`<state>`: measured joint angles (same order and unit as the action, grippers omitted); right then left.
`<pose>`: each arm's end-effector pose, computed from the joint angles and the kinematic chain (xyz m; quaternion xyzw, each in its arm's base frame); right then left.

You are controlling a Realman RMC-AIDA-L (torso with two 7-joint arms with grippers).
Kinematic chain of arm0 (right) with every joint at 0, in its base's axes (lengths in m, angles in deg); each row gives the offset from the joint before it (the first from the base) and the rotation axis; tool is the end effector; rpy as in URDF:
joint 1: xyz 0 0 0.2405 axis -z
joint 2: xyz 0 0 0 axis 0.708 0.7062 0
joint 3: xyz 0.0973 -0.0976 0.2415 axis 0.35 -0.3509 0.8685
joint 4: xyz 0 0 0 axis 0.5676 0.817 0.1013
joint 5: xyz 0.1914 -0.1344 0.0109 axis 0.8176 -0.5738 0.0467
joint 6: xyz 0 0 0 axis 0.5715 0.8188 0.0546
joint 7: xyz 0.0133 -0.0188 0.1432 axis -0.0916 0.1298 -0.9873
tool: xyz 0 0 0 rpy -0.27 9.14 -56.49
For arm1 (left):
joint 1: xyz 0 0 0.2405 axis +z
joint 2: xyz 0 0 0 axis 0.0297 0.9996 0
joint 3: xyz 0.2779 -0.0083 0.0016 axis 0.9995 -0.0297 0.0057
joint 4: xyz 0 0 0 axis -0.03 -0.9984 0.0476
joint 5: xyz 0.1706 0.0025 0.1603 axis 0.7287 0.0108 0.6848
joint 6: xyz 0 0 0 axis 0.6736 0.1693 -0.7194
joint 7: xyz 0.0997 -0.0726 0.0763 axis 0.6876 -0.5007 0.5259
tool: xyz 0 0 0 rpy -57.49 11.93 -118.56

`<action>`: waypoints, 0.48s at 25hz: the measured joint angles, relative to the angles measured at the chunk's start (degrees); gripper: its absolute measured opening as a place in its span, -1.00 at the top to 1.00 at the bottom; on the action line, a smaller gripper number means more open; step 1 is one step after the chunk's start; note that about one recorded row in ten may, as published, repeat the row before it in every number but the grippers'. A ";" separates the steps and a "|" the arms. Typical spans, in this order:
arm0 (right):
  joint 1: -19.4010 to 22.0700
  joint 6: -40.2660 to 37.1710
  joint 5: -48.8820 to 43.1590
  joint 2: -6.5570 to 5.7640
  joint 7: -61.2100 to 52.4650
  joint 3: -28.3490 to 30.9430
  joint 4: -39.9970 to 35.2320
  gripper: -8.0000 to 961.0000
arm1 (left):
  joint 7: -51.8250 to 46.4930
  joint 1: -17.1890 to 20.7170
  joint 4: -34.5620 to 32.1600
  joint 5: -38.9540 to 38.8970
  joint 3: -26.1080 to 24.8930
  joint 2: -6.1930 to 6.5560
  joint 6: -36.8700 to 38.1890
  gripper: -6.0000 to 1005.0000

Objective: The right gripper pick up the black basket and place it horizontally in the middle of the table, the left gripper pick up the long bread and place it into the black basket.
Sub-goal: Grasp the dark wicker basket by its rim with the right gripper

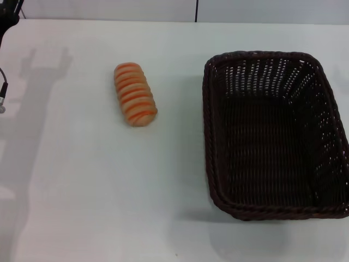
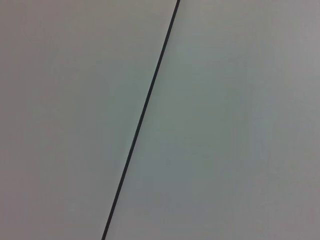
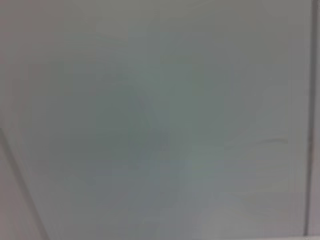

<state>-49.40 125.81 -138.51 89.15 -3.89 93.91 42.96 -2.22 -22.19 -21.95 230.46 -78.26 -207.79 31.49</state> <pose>0.2454 0.3674 0.1230 -0.7293 0.4159 0.1605 0.5191 -0.3376 0.3919 0.0171 -0.5883 -0.2777 -0.4331 0.6239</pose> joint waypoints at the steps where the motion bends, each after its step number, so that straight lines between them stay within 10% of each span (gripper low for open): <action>1: -0.41 2.31 0.10 0.00 -0.27 0.30 0.86 -0.51 | 0.00 0.05 -0.02 0.00 -0.01 0.00 0.26 -0.71; 12: -6.18 22.11 0.16 -0.05 -4.30 4.45 4.27 -0.51 | -0.45 0.96 -0.09 0.00 -0.22 0.08 2.04 -0.71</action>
<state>-55.58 147.91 -138.34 89.09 -8.19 98.37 47.23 -2.67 -21.23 -22.04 230.45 -78.48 -207.72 33.53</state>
